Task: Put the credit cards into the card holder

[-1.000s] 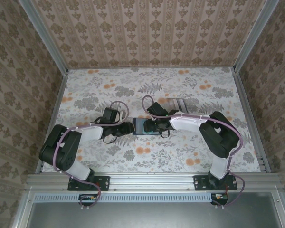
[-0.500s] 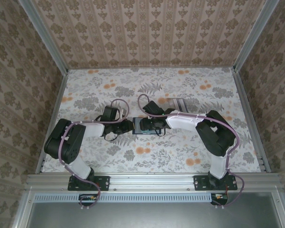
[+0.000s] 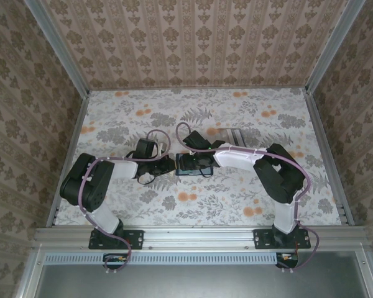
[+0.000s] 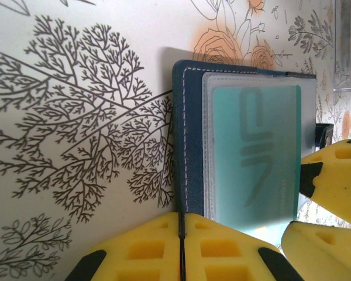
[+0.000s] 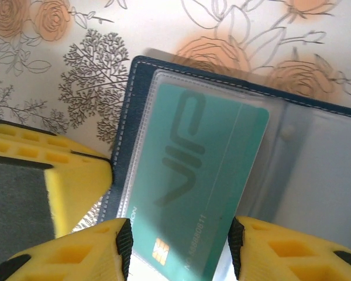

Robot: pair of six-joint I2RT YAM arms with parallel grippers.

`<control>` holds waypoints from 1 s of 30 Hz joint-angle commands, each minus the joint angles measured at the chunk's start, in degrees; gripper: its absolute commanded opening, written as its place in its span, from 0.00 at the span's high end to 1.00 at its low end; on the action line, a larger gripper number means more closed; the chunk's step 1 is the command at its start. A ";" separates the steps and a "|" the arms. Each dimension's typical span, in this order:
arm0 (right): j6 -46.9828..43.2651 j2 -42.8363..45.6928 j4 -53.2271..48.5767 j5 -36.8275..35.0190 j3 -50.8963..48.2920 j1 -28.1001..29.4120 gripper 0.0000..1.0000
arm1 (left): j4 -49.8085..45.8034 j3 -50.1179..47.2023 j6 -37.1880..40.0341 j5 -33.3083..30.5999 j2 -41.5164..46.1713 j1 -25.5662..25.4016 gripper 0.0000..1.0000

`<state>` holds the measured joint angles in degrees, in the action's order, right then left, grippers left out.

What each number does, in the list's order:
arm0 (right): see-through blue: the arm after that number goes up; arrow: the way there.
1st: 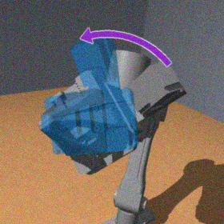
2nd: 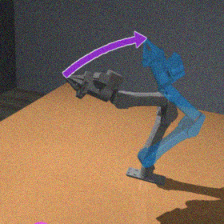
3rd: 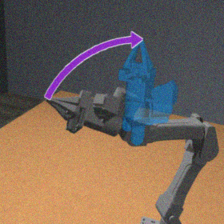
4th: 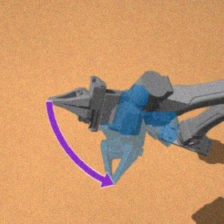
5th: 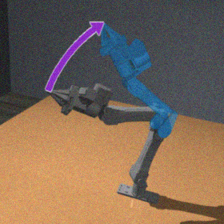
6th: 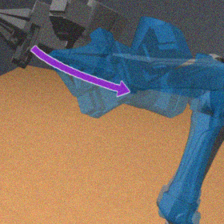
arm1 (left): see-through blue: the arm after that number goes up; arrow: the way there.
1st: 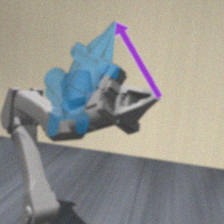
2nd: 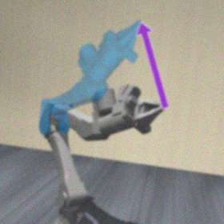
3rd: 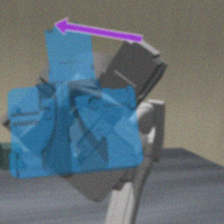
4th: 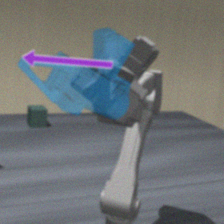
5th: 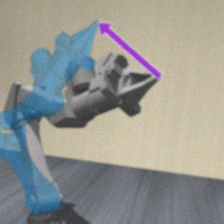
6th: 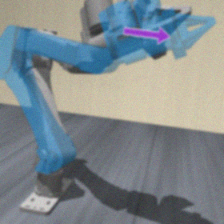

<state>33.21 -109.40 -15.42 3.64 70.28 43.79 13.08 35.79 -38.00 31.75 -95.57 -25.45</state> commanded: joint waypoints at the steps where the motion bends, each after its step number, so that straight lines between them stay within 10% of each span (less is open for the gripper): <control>1: 0.41 -1.76 0.54 2.01 1.70 0.96 0.50 | 1.33 0.77 -0.99 1.65 -0.85 -0.32 0.92; 30: 2.65 8.93 -6.95 -7.33 -9.77 -1.36 0.41 | -8.27 0.86 3.79 -6.81 5.68 -0.38 0.76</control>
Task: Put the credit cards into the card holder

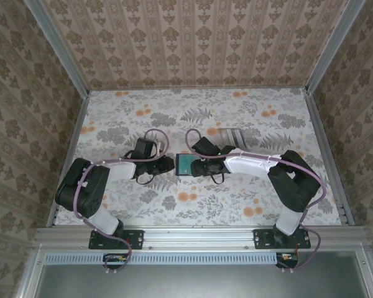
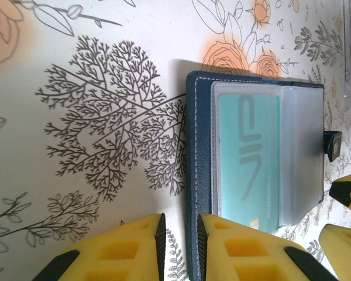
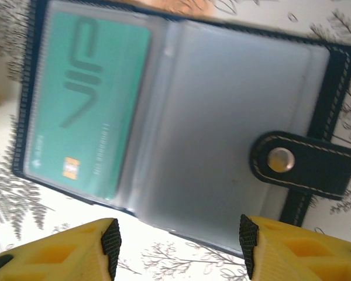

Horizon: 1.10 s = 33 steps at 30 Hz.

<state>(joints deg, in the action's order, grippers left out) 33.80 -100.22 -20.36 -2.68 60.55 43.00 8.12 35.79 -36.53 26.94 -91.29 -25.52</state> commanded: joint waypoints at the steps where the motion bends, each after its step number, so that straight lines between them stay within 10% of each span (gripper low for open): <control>1: 2.35 -0.71 -2.44 -0.68 0.24 -0.56 0.40 | -3.89 1.19 2.25 -1.76 1.51 -0.32 0.76; 33: 0.50 -3.61 -0.62 3.28 3.67 -0.75 0.52 | -4.47 3.05 2.67 -2.83 -0.05 -4.53 0.78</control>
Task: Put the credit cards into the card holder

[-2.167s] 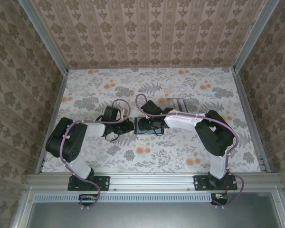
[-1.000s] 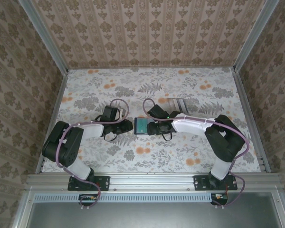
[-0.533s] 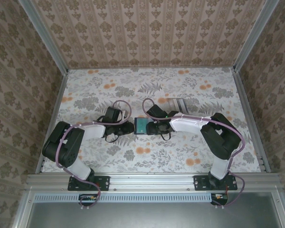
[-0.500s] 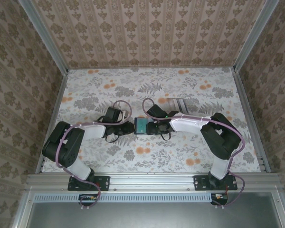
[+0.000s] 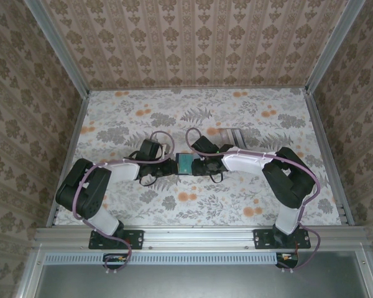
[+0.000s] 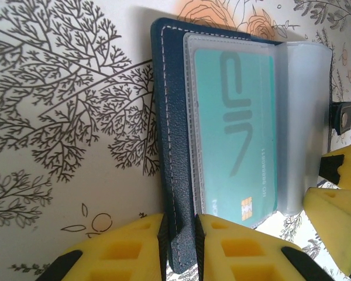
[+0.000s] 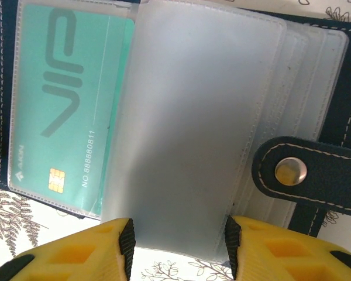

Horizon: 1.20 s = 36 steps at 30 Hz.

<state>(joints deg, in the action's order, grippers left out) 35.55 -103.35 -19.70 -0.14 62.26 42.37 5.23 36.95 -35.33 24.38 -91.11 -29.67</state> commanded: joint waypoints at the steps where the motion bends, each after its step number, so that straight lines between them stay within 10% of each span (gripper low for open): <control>1: -1.40 -0.30 -0.77 1.05 1.89 -0.11 0.52 | -1.43 1.83 1.41 -0.26 0.08 -0.54 0.78; 25: 1.12 0.91 7.67 9.30 0.66 -2.12 0.46 | -3.14 4.98 2.99 0.15 0.12 -0.83 0.76; 36: 7.21 2.92 20.63 18.96 -6.80 -7.30 0.60 | 2.83 3.01 0.03 2.89 -0.76 1.10 0.71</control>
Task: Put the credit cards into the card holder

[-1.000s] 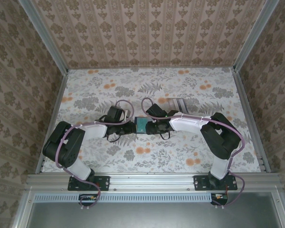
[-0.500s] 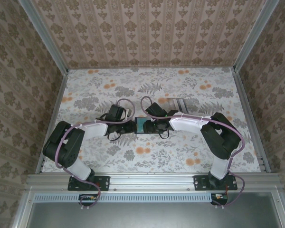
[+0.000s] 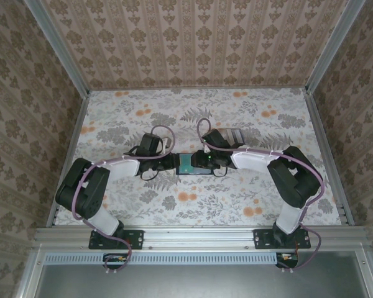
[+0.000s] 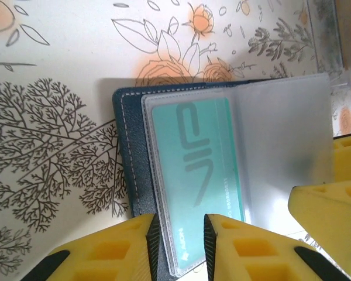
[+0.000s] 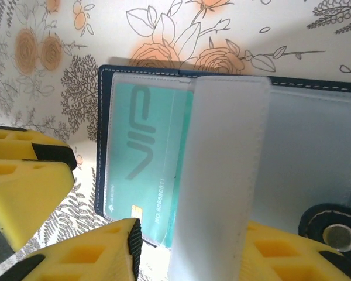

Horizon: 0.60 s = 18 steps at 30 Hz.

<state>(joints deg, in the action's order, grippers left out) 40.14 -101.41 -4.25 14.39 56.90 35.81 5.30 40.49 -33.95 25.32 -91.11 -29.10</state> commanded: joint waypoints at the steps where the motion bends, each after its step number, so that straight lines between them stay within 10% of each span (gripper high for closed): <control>1: 3.26 0.78 6.23 5.02 -1.97 -0.93 0.60 | 2.88 -0.29 -1.46 2.35 -1.23 0.69 0.71; 18: 14.17 -2.02 24.93 17.13 -7.16 -4.85 0.69 | 7.69 -0.89 -4.78 4.04 -3.38 0.89 0.70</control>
<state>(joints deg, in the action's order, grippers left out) 52.03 -101.78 16.25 28.03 50.96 31.22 10.63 40.47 -36.93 28.23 -93.91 -28.45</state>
